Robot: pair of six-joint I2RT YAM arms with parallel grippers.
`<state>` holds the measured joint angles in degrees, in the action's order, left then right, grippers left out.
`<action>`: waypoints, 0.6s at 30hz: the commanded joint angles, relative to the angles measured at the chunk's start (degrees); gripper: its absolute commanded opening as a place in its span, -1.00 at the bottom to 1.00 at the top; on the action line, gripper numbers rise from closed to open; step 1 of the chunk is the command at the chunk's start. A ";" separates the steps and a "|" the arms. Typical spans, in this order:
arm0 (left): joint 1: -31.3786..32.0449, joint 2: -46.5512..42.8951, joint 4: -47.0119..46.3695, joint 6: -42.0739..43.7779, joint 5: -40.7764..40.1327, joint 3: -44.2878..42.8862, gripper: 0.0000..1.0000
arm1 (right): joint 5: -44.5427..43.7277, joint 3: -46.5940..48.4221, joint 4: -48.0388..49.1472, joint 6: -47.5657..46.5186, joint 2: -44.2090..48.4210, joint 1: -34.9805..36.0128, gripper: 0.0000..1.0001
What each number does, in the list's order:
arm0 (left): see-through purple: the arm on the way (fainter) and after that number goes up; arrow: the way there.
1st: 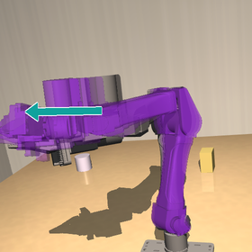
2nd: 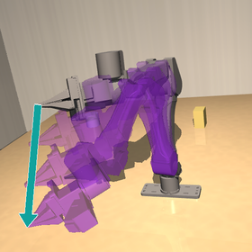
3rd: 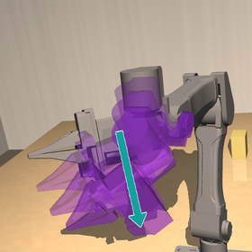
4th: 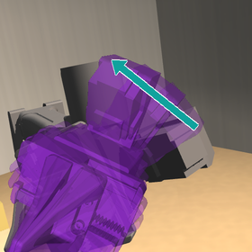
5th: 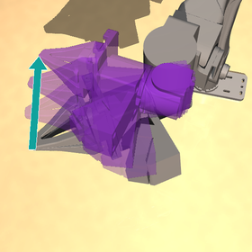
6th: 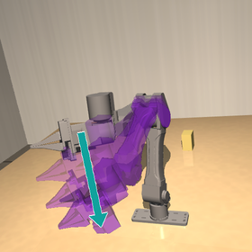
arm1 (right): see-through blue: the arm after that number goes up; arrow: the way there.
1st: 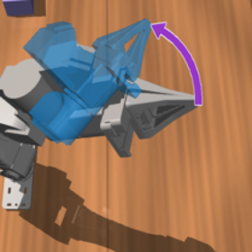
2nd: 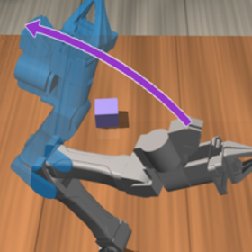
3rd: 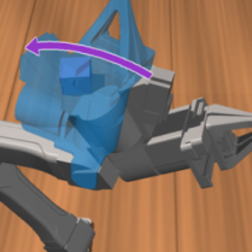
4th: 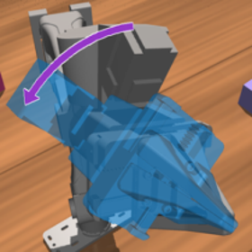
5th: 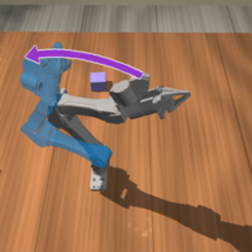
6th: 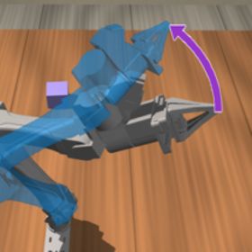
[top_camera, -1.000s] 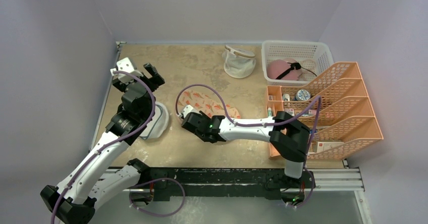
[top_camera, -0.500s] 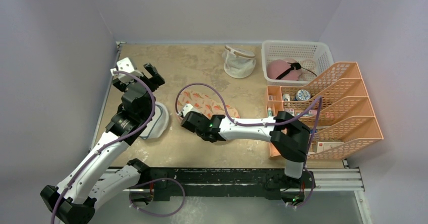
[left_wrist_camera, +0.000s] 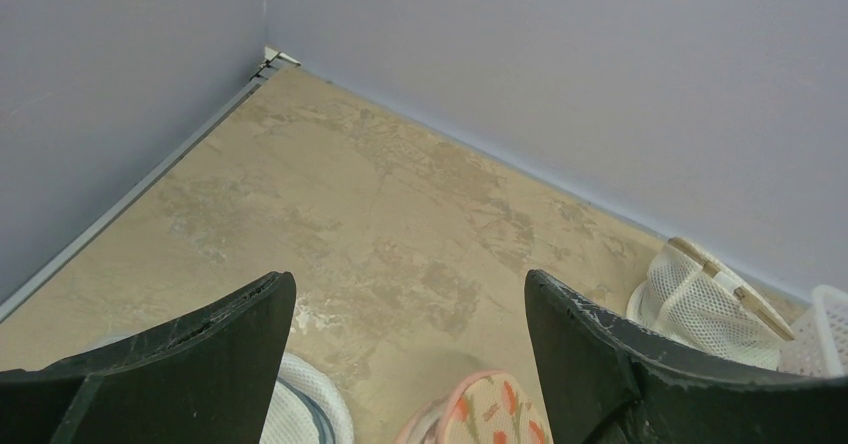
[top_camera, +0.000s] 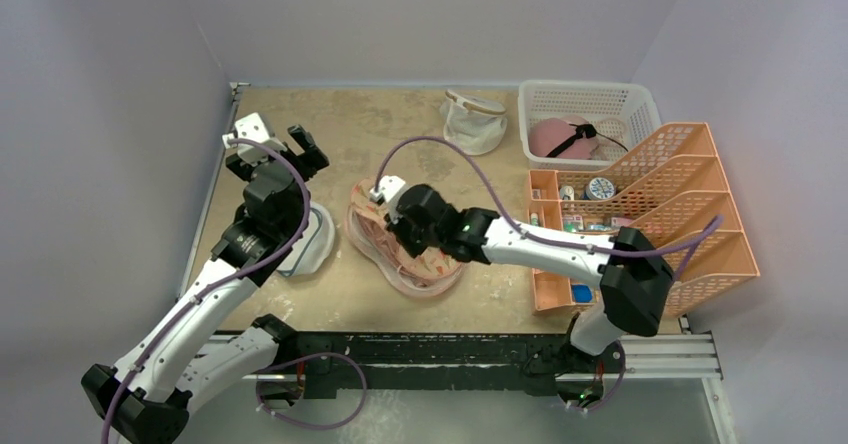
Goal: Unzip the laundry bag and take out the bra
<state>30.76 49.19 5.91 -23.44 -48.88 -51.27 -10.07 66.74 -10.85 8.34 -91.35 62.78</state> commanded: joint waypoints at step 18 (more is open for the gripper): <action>-0.27 4.31 -0.05 -0.66 5.88 -2.55 0.68 | 51.95 -6.43 14.38 -0.32 -5.71 -45.34 -0.98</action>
<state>30.76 53.39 7.01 -23.46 -44.42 -51.29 44.84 54.13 9.58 11.90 -95.00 19.40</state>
